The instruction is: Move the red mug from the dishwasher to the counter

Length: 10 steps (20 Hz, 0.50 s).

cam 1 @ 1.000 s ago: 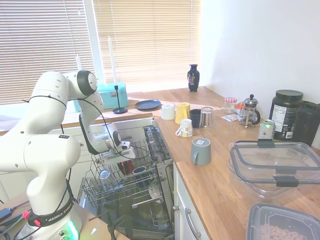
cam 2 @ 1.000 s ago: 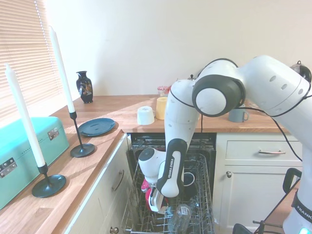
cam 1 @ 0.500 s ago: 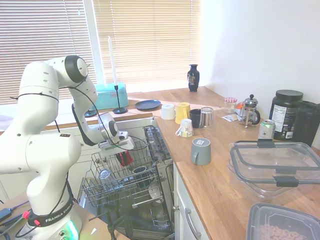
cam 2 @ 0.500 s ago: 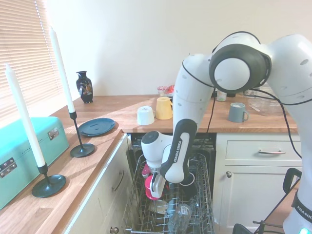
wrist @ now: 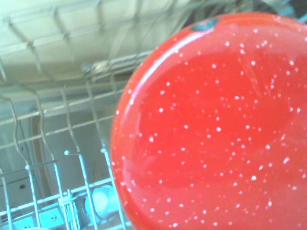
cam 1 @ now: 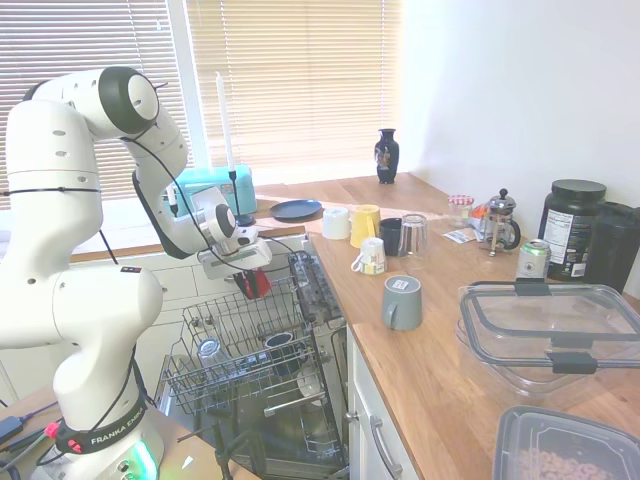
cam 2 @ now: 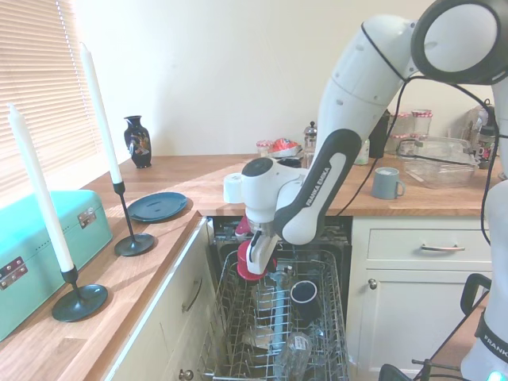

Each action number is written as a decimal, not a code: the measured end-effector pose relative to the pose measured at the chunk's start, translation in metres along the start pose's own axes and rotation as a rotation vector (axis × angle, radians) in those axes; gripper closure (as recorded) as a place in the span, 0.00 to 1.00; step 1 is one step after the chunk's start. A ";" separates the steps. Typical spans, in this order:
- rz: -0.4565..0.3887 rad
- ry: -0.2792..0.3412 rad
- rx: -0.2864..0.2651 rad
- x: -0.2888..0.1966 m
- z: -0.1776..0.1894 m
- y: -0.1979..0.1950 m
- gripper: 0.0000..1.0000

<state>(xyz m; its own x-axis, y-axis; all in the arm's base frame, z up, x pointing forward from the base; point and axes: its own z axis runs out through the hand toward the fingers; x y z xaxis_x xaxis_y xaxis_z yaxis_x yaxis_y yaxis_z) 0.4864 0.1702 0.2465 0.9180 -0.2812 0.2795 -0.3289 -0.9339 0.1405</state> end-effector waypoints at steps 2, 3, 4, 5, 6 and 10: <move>0.038 0.003 0.022 0.012 -0.032 0.013 1.00; 0.060 0.004 0.034 0.017 -0.046 0.021 1.00; 0.082 0.004 0.045 0.020 -0.057 0.029 1.00; 0.104 0.006 0.055 0.024 -0.068 0.037 1.00; 0.126 0.005 0.065 0.026 -0.077 0.045 1.00; 0.200 -0.016 0.094 0.038 -0.103 0.073 1.00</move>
<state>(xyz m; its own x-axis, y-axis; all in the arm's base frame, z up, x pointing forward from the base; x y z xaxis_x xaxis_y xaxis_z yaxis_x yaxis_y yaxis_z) 0.4741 0.1143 0.3653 0.8403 -0.4655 0.2778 -0.4832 -0.8755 -0.0055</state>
